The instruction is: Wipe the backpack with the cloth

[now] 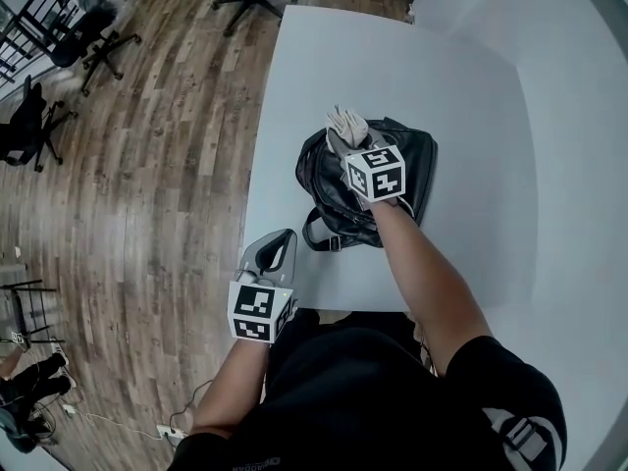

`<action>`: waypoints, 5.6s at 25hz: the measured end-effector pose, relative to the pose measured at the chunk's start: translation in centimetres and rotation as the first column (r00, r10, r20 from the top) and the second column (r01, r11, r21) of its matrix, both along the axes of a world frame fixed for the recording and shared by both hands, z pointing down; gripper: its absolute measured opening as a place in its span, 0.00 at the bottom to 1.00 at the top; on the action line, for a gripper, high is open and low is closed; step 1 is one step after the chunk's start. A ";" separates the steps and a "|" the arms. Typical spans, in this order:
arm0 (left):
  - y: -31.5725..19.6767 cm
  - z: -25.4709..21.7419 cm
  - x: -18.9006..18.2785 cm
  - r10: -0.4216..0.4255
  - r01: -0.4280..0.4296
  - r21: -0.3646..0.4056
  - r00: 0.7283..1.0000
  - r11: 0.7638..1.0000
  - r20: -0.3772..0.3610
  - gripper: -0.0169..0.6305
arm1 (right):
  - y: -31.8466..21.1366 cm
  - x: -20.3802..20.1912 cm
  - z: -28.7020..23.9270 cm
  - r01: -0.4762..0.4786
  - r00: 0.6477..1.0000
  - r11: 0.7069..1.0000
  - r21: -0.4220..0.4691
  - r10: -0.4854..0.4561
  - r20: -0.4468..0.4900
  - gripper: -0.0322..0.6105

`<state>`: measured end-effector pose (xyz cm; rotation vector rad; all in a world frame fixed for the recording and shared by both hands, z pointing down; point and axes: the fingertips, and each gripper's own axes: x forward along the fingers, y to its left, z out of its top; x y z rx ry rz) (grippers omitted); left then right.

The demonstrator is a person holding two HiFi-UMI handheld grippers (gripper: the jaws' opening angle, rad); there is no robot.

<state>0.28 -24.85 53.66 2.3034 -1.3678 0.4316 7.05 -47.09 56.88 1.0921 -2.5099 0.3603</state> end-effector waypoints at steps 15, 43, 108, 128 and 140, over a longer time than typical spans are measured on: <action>-1.6 0.0 2.3 0.066 -0.066 0.012 0.998 0.998 -0.016 0.04 | -0.8 4.3 -0.4 -0.073 0.997 0.997 0.019 0.073 -0.029 0.22; -2.1 -2.4 8.3 0.214 -0.210 0.090 0.976 0.973 -0.028 0.04 | 0.6 16.7 -7.4 -0.293 0.955 0.946 0.140 0.295 0.005 0.22; 0.9 -1.3 -0.6 -0.021 0.020 0.038 1.000 0.999 0.006 0.04 | 5.0 -2.4 0.4 0.017 0.998 0.999 -0.040 -0.015 0.061 0.22; 0.5 -1.6 2.5 0.075 -0.075 0.057 0.997 0.996 0.004 0.04 | 5.6 1.7 -1.0 -0.041 0.999 0.999 -0.019 0.042 0.028 0.22; 0.9 -2.7 6.1 0.169 -0.168 0.074 0.986 0.983 0.001 0.04 | 6.4 6.9 -4.2 -0.128 0.992 0.991 0.036 0.127 0.022 0.22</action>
